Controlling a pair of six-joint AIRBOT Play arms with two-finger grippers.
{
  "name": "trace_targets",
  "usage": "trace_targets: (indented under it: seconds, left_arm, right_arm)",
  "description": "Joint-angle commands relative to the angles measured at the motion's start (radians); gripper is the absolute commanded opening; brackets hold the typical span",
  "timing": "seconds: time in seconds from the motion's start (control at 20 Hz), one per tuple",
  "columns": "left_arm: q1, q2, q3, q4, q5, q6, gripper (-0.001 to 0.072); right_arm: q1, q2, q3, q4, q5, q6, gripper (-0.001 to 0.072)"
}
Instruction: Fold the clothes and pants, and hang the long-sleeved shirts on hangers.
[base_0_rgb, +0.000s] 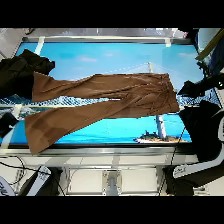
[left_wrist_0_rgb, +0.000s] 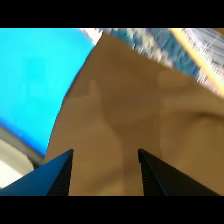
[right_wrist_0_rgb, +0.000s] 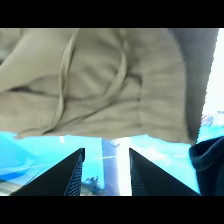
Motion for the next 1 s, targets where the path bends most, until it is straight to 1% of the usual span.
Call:
trace_targets:
  seconds: [0.0,0.1,0.15,0.2,0.25,0.3,0.35,0.5,0.6,0.7,0.95]
  left_arm:
    - [0.020,0.042,-0.064,0.058,-0.122,0.087,0.0442]
    - [0.019,0.024,-0.077,0.087,-0.175,0.156,0.0442]
    - [0.020,0.013,-0.093,0.120,-0.197,0.144,0.0442]
    - [0.020,0.001,-0.110,0.164,-0.208,0.085,0.0442]
    - [0.020,-0.014,-0.124,0.211,-0.209,-0.008,0.0442]
    - [0.020,-0.026,-0.136,0.238,-0.211,-0.072,0.0442]
    - [0.020,-0.040,-0.146,0.257,-0.219,-0.085,0.0441]
    - [0.020,-0.084,-0.159,0.304,-0.237,-0.085,0.0441]
    - [0.020,-0.109,-0.161,0.290,-0.188,-0.086,0.0441]
    - [0.020,-0.117,-0.165,0.261,-0.140,-0.107,0.0441]
    - [0.020,-0.117,-0.207,0.259,-0.045,-0.179,0.0441]
  right_arm:
    - [-0.017,0.085,-0.135,0.019,-0.049,-0.043,0.0332]
    - [-0.016,0.093,-0.135,0.055,-0.051,-0.042,0.0332]
    - [-0.016,0.093,-0.135,0.090,-0.051,-0.041,0.0332]
    - [-0.016,0.093,-0.135,0.125,-0.051,-0.041,0.0332]
    - [-0.016,0.093,-0.135,0.153,-0.051,-0.037,0.0332]
    - [-0.016,0.093,-0.135,0.176,-0.051,-0.035,0.0332]
    - [-0.016,0.093,-0.135,0.197,-0.051,-0.034,0.0332]
    - [-0.016,0.093,-0.135,0.211,-0.051,-0.034,0.0331]
    - [-0.016,0.093,-0.135,0.212,-0.051,-0.027,0.0332]
    - [-0.016,0.093,-0.135,0.216,-0.051,-0.019,0.0331]
    - [-0.016,0.093,-0.135,0.216,-0.051,-0.018,0.0332]
